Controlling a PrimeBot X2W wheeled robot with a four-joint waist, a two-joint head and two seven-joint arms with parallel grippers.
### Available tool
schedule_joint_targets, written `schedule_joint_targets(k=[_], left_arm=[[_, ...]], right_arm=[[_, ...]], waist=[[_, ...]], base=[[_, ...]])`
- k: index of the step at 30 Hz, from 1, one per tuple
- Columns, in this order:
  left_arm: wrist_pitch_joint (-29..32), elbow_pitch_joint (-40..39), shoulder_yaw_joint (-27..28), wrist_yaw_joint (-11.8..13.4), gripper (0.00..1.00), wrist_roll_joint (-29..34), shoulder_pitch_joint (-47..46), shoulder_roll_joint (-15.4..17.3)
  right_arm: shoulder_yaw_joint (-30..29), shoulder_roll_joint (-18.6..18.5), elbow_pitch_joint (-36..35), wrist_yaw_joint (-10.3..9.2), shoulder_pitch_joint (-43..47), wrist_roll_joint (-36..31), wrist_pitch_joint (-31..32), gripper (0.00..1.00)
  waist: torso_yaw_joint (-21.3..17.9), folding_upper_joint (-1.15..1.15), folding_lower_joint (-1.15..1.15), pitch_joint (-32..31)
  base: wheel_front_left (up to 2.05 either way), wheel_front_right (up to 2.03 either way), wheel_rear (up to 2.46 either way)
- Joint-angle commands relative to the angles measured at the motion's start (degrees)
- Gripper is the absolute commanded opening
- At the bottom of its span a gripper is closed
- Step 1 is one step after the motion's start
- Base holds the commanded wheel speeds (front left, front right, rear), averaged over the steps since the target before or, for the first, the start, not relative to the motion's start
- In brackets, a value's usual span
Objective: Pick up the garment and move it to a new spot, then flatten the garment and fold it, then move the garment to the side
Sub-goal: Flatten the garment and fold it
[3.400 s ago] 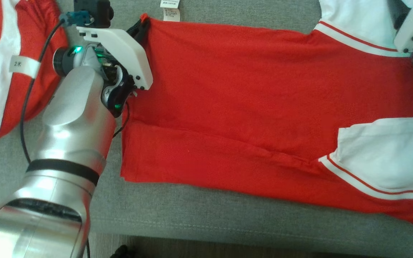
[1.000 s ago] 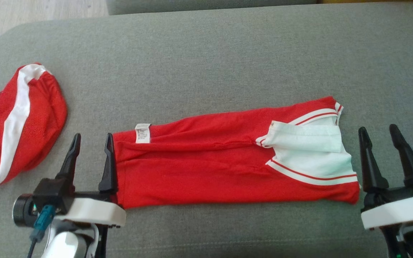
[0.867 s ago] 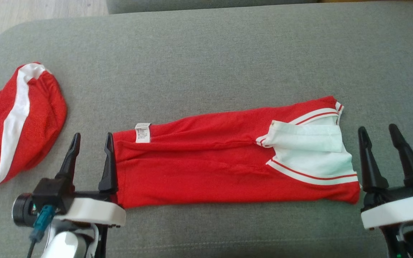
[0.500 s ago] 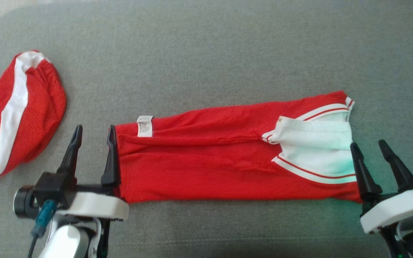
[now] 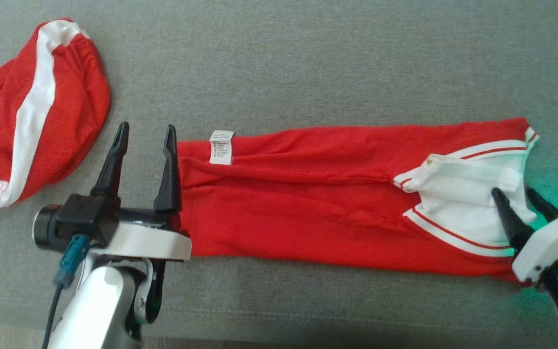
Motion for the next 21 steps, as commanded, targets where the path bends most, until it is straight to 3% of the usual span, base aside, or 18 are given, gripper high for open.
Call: schedule_joint_targets(k=[1,2,4,5,12,21], left_arm=[[-0.65,-1.57,2.11,-0.23,1.00,0.81,-2.18,0.40],[-0.66,-1.62,2.30,-0.32,1.00,0.98,-2.29,0.22],[-0.67,-1.71,2.70,-0.48,1.00,1.29,-2.24,-0.15],[-0.67,-1.71,2.91,-0.58,1.00,1.42,-2.13,-0.30],[-0.68,-1.53,3.99,-1.03,1.00,2.11,-0.79,-0.81],[-0.68,-1.26,4.81,-1.89,1.00,2.82,0.60,-1.15]], right_arm=[[1.12,-0.79,-0.50,-0.04,-0.96,0.89,2.89,1.00],[1.04,-0.67,-0.49,-0.04,-1.06,1.16,4.26,1.00],[0.91,-0.06,-0.81,-0.04,-1.11,2.60,6.53,0.26],[0.86,-0.06,-1.22,-0.04,-1.08,2.88,7.15,0.00],[-1.82,-0.13,-4.70,-0.04,-0.16,3.98,6.91,0.00],[-10.82,-4.84,-7.25,-0.04,2.51,3.52,6.74,0.00]], waist=[[0.42,0.00,0.00,0.35],[0.46,0.00,0.00,0.34],[0.39,0.00,0.00,0.12],[0.29,0.00,0.00,-0.10],[-1.27,0.00,0.00,-2.26],[-3.76,0.00,0.00,-5.13]], base=[[0.00,0.00,0.00],[0.00,0.00,0.00],[0.00,0.00,0.00],[0.00,0.00,0.00],[0.00,0.00,0.00],[0.00,0.00,0.00]])
